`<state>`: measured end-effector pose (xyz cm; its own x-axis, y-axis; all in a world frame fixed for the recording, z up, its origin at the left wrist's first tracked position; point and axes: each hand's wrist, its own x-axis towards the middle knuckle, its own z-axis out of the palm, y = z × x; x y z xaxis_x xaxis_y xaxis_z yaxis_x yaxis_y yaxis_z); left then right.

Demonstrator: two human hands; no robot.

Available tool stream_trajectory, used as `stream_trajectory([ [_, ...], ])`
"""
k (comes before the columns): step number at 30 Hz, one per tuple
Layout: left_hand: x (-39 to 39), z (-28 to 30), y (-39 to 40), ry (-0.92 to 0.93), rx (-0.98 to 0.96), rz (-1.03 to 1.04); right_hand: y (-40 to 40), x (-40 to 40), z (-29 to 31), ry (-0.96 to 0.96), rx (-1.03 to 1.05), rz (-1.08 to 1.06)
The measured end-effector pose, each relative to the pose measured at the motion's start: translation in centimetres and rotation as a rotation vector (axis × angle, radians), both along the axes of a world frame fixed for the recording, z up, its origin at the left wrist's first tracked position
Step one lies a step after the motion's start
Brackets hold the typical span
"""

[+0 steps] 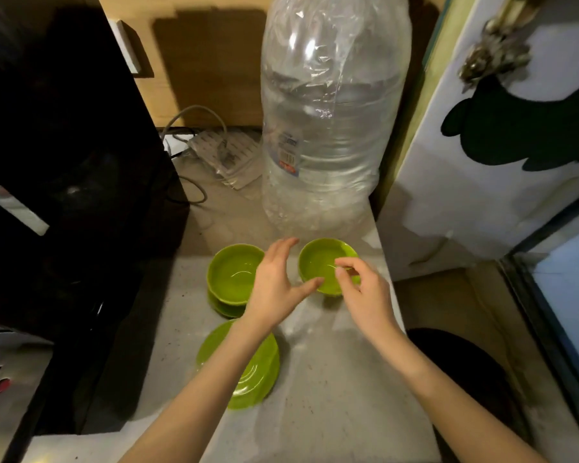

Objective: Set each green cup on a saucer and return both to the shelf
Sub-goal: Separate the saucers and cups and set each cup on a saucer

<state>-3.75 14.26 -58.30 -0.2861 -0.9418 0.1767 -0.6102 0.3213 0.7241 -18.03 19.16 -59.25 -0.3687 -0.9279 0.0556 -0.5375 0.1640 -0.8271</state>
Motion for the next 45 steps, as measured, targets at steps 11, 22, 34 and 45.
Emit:
stream_trajectory([
  [11, -3.9, -2.6, -2.2, -0.152, 0.369, -0.155, 1.1, -2.5, -4.2, -0.405, 0.373, -0.089],
  [22, -3.5, -2.1, -1.9, -0.094, 0.312, -0.105, 1.4, -3.2, -4.7, -0.397, 0.351, -0.041],
  [34, 0.7, 1.5, 0.9, 0.029, 0.037, 0.021, 2.3, -0.7, -1.0, -0.357, 0.121, 0.079],
  [45, 8.1, 1.6, 7.9, 0.071, 0.030, 0.260, 5.5, 5.2, -0.2, -0.380, 0.142, 0.296],
])
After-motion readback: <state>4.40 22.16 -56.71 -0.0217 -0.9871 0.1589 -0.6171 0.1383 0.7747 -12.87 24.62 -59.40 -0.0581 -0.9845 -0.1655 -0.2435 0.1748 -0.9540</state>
